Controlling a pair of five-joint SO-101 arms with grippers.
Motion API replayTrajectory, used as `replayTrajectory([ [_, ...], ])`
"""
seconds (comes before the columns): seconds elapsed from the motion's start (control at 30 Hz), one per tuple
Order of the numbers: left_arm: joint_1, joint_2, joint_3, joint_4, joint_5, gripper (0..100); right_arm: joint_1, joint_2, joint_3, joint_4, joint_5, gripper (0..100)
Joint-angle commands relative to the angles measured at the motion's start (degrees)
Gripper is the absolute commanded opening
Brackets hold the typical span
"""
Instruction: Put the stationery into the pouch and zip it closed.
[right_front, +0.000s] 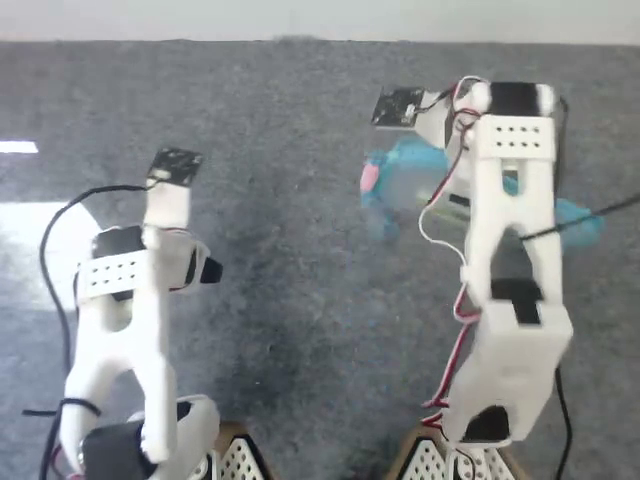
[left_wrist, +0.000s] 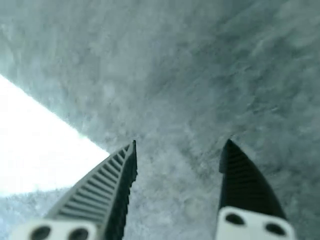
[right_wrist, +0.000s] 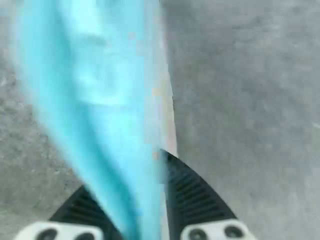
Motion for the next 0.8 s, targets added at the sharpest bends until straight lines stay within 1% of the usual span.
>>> replayTrajectory([
  [0.0, 3.3, -6.2, -3.1, 0.5, -1.6, 25, -2.9, -13.0, 3.9, 2.2, -4.3, 0.9],
  [0.17, 4.2, -18.0, -3.2, 1.1, -1.7, 33, -10.9, -27.3, 10.8, 2.2, -8.6, 0.9],
  [0.27, 5.5, -26.0, -3.2, 5.0, -2.2, 35, -17.6, -32.7, 15.8, 1.8, -14.4, 0.9],
  [0.3, 5.9, -28.6, -3.2, 6.2, -3.3, 36, -19.9, -33.7, 17.6, 1.4, -15.8, 0.9],
  [0.43, 6.2, -36.1, -5.1, 11.9, -4.3, 39, -26.0, -36.8, 24.8, -5.7, -20.5, 0.9],
  [0.53, 6.1, -37.5, -9.7, 16.9, -4.3, 39, -26.7, -36.7, 29.5, -10.7, -22.8, 0.9],
  [0.7, 7.0, -37.5, -18.6, 21.9, -4.0, 39, -22.4, -36.5, 33.4, -16.4, -25.6, 0.9],
  [0.77, 8.5, -37.5, -21.1, 22.9, -1.7, 39, -21.5, -36.7, 33.4, -16.7, -26.6, 0.9],
])
